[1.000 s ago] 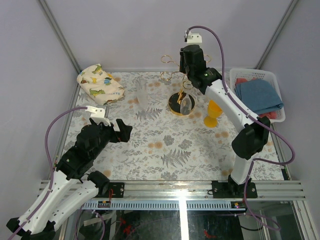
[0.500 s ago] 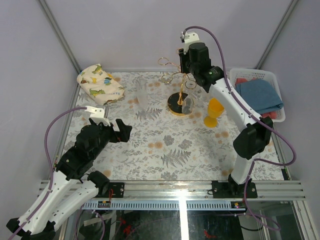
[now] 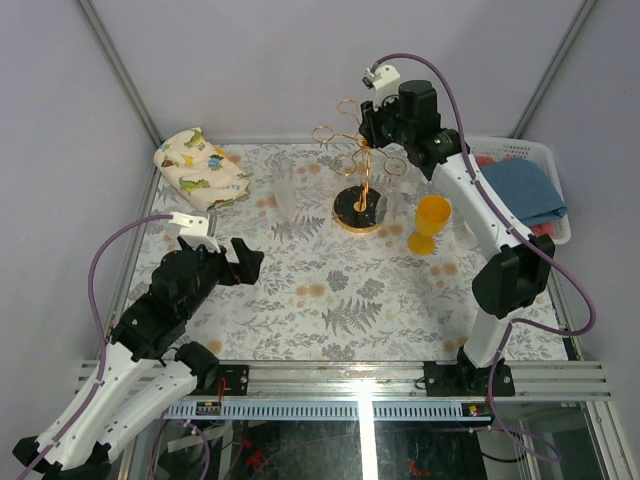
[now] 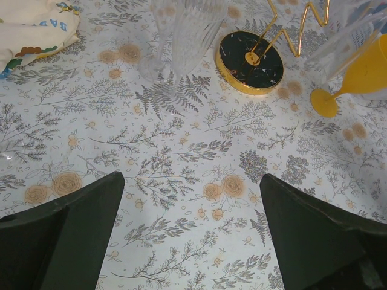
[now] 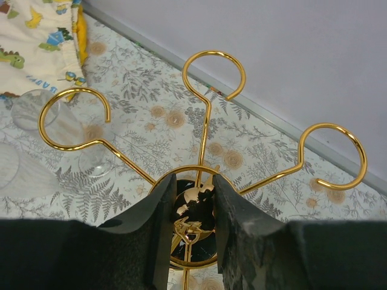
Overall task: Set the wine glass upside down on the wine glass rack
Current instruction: Adjust the wine rack at the center of the board.
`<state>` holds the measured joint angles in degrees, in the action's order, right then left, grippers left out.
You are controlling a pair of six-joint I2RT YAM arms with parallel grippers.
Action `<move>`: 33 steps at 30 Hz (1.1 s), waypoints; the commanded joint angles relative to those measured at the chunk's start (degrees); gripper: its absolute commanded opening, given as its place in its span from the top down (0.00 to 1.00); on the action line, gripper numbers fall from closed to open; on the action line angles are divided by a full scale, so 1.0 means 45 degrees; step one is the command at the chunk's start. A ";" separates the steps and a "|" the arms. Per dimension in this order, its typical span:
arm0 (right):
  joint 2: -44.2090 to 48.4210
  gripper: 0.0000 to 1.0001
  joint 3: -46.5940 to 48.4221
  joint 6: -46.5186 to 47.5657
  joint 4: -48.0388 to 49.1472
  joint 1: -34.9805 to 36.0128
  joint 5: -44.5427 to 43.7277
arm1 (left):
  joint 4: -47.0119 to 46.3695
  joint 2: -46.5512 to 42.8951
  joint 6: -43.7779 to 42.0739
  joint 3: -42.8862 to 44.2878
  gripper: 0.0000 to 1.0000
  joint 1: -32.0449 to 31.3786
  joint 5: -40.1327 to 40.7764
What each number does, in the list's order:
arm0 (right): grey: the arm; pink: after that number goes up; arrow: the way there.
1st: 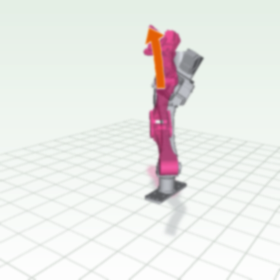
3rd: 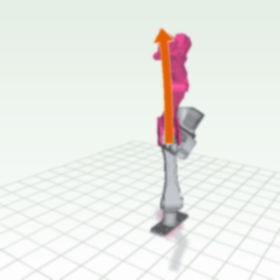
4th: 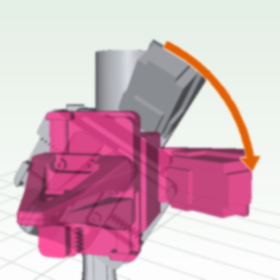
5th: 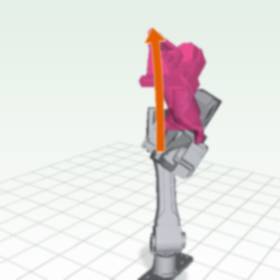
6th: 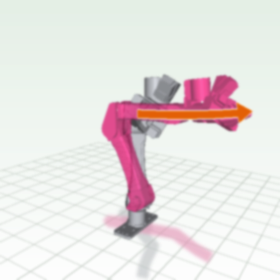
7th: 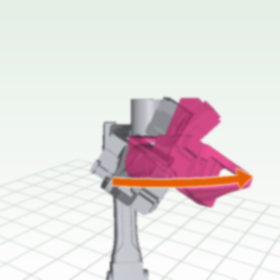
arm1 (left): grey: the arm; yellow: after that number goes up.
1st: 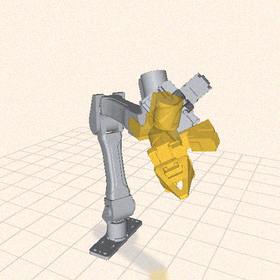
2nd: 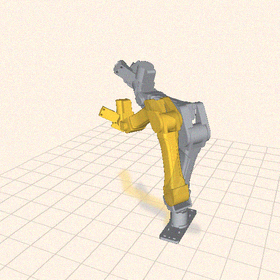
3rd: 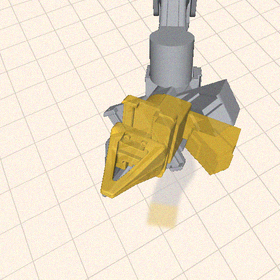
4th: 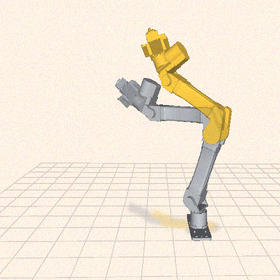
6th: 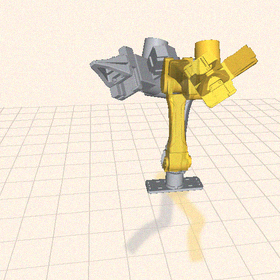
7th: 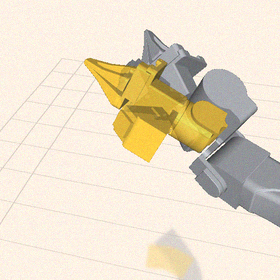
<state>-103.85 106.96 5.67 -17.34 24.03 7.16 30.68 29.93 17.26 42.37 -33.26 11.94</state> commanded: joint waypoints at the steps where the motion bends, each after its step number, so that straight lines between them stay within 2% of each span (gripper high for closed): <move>1: 0.0179 1.00 0.0329 0.0864 -0.0044 -0.0326 0.2620 | -0.0215 -0.0013 -0.0007 -0.0145 0.05 0.0039 0.0078; 6: -0.0152 1.00 0.0965 0.1734 -0.0705 -0.0682 0.4865 | -0.0215 0.0044 -0.0007 -0.0140 0.06 0.0046 0.0089; 11: -0.0321 1.00 0.1283 0.1859 -0.0785 -0.0830 0.5272 | -0.0196 0.0057 -0.0026 -0.0153 0.06 0.0039 0.0072; 13: -0.0339 0.88 0.1347 0.1738 -0.0686 -0.0834 0.5203 | -0.0208 0.0016 -0.0008 -0.0166 0.05 0.0046 0.0108; 15: -0.0308 0.68 0.1335 0.1458 -0.0469 -0.0829 0.5080 | -0.0197 0.0023 -0.0007 -0.0142 0.06 0.0052 0.0127; 17: -0.0210 0.57 0.1319 0.1307 -0.0345 -0.0831 0.4868 | -0.0207 0.0027 -0.0007 -0.0141 0.05 0.0048 0.0126; 25: 0.0528 0.34 0.0913 0.0148 0.0286 -0.0839 0.3069 | -0.0215 -0.0043 0.0005 -0.0166 0.05 0.0046 0.0162; 29: 0.1560 0.23 -0.0546 -0.1277 0.1822 -0.0810 0.1833 | -0.0196 -0.0048 0.0010 -0.0166 0.05 0.0037 0.0173; 33: 0.2496 0.19 -0.1540 -0.2322 0.2959 -0.0454 0.0101 | -0.0196 -0.0034 0.0011 -0.0170 0.05 0.0046 0.0207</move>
<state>-99.48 102.28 2.24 -13.67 20.38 16.53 30.68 30.20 17.28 42.22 -33.26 12.01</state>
